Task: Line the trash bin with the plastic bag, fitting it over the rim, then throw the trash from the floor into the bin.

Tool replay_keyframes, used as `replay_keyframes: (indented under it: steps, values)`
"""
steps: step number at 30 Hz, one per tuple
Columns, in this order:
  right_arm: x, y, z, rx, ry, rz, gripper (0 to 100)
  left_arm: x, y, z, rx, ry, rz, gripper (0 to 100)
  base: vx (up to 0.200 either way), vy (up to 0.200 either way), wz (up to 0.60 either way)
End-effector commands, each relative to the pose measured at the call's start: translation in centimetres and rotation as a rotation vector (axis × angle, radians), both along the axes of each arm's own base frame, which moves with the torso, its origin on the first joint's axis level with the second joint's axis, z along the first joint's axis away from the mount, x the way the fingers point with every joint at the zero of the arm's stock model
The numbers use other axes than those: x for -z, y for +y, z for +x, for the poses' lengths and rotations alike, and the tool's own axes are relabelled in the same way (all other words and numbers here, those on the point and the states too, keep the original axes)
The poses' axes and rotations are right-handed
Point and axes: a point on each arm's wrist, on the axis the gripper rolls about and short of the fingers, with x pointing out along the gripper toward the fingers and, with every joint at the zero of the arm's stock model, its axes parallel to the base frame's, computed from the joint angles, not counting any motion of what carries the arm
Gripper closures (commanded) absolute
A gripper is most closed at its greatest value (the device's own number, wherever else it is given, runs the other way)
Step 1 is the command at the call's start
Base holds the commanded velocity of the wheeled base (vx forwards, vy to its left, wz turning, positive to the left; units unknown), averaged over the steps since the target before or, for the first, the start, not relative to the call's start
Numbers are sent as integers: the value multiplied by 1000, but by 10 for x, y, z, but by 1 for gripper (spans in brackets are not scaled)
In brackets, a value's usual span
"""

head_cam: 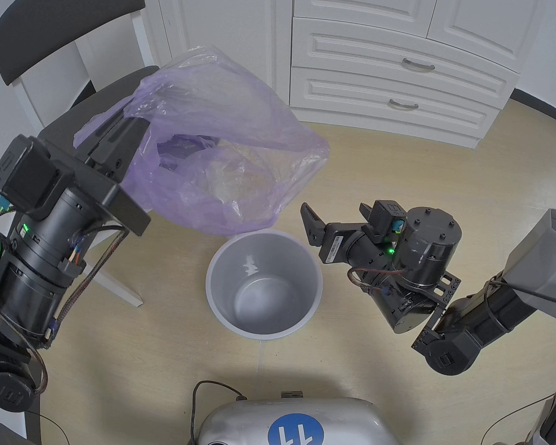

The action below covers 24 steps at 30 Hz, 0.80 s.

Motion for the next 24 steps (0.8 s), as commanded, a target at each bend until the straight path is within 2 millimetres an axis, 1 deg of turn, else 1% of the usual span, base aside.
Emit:
replay_keyframes:
  steps: [1, 12, 16, 20, 24]
  values:
    - [2, 0, 2, 3, 4, -5, 0, -6, 2, -6, 20, -14, -29, 100, 0, 0, 0]
    - [7, -11, 12, 47, 15, -22, 0, -13, 6, -13, 29, -37, -52, 100, 0, 0, 0]
    - [14, -19, 18, 73, 37, -58, 0, -19, 11, -19, 31, -60, -70, 100, 0, 0, 0]
    - [23, -22, 24, 85, 52, -82, 0, -19, 7, -24, 65, -62, -75, 100, 0, 0, 0]
    - [26, -28, 29, 105, 56, -98, 0, -20, 5, -25, 73, -63, -76, 100, 0, 0, 0]
